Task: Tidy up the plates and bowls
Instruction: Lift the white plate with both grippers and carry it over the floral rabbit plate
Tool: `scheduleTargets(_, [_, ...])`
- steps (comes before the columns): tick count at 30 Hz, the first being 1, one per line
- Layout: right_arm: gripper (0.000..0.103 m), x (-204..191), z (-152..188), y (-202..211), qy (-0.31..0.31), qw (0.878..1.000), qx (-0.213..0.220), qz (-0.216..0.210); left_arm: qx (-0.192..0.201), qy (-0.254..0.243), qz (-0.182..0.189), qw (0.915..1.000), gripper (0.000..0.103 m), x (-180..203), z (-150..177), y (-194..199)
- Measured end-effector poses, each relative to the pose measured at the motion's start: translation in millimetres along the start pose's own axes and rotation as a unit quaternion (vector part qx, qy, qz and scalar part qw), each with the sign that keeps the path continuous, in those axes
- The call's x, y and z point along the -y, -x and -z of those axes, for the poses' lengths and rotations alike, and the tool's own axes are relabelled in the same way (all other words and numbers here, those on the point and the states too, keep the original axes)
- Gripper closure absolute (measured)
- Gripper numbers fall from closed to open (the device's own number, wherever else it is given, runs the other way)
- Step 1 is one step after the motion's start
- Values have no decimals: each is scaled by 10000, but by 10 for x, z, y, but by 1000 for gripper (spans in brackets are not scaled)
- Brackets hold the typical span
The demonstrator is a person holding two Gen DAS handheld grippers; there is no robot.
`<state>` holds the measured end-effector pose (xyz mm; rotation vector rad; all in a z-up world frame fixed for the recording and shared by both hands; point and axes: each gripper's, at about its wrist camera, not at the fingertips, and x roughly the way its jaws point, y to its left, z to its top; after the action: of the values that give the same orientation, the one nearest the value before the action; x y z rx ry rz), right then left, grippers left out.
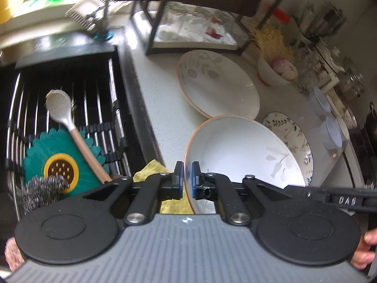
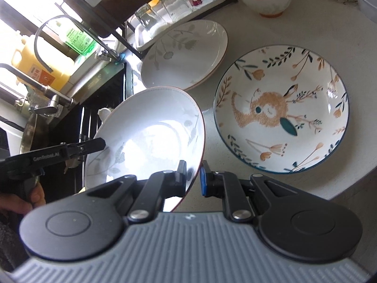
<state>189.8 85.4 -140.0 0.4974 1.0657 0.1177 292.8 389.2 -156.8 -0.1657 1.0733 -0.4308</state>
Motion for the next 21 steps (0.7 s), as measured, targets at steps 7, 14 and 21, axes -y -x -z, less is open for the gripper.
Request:
scheduleTargets(7, [88,150,-95,133,-4,9998,196,53,12,-140,141,9998,96,205,-98,-35])
scheduleTargets(14, [88,416,-222,308,-33,9990,398,180,-23,-194,290,9994,96,519,-180,-204])
scheduleTargets(21, [88,750,-378,389,73,9984,425,368,-9,-209,288,9994,96,903,-197,-461])
